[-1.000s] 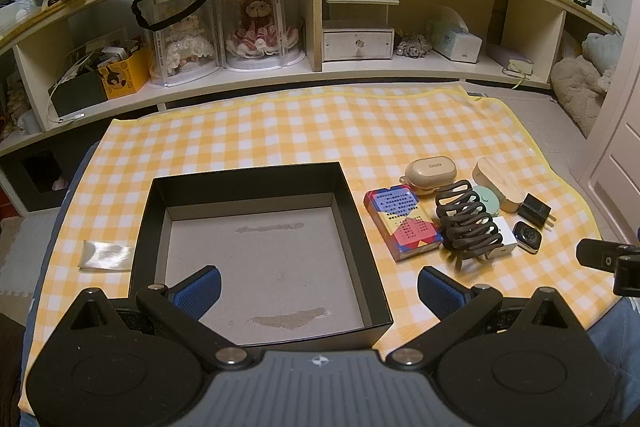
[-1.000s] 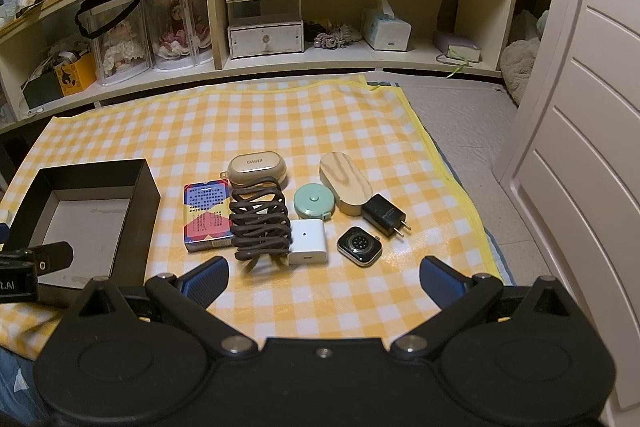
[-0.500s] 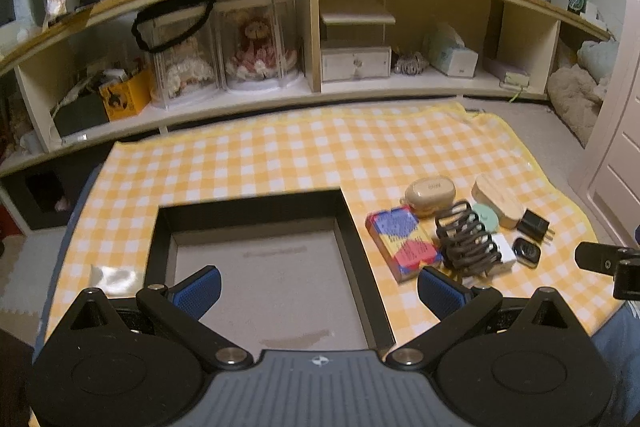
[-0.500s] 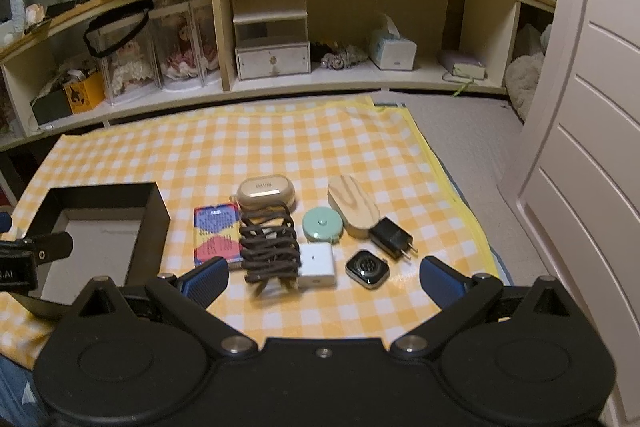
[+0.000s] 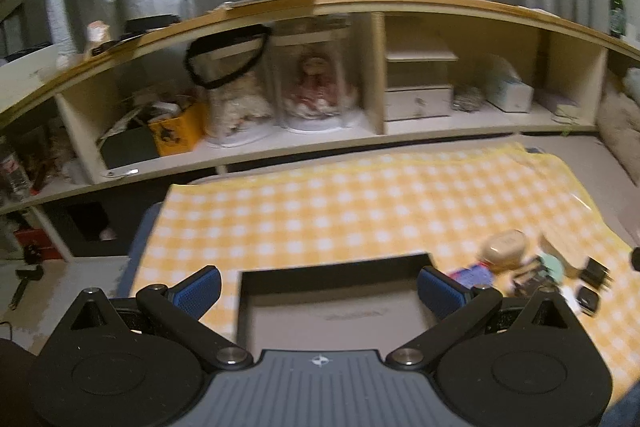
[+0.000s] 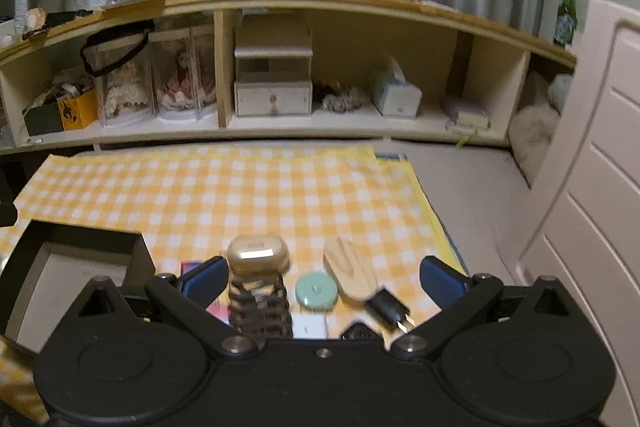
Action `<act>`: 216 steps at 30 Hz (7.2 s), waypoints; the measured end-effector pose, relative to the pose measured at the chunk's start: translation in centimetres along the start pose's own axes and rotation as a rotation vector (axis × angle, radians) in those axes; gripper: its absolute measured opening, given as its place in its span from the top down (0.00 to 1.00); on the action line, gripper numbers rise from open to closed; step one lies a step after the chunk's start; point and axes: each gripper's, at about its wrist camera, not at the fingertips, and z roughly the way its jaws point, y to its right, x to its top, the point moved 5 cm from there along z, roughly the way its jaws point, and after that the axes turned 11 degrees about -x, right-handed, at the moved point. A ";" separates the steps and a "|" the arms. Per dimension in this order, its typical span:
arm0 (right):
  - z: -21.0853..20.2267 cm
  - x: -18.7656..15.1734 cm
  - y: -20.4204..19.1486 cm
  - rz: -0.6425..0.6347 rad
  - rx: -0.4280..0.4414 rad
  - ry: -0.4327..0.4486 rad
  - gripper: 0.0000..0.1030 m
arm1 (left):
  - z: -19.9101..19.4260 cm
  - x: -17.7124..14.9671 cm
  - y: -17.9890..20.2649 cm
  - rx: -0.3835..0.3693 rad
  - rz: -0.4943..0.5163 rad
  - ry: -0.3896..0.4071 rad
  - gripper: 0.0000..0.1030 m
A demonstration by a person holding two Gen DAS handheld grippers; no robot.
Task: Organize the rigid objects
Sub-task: 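Move the right gripper to the grey coiled organizer and grasp it, then carry the grey coiled organizer into the black box and release it, then grasp the colourful card pack with the right gripper and lift it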
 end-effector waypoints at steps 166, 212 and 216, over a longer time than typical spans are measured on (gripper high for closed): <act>3.6 -0.1 -8.7 0.007 0.399 -0.270 0.12 | 6.1 -8.8 -8.5 -0.118 -0.224 -0.402 0.90; 12.5 -4.0 -10.3 0.051 0.314 -0.469 0.42 | 5.4 -9.1 -8.4 -0.084 -0.229 -0.402 0.94; 10.2 -1.6 -9.1 0.115 0.351 -0.409 0.42 | 5.4 -9.2 -8.3 -0.083 -0.228 -0.402 0.94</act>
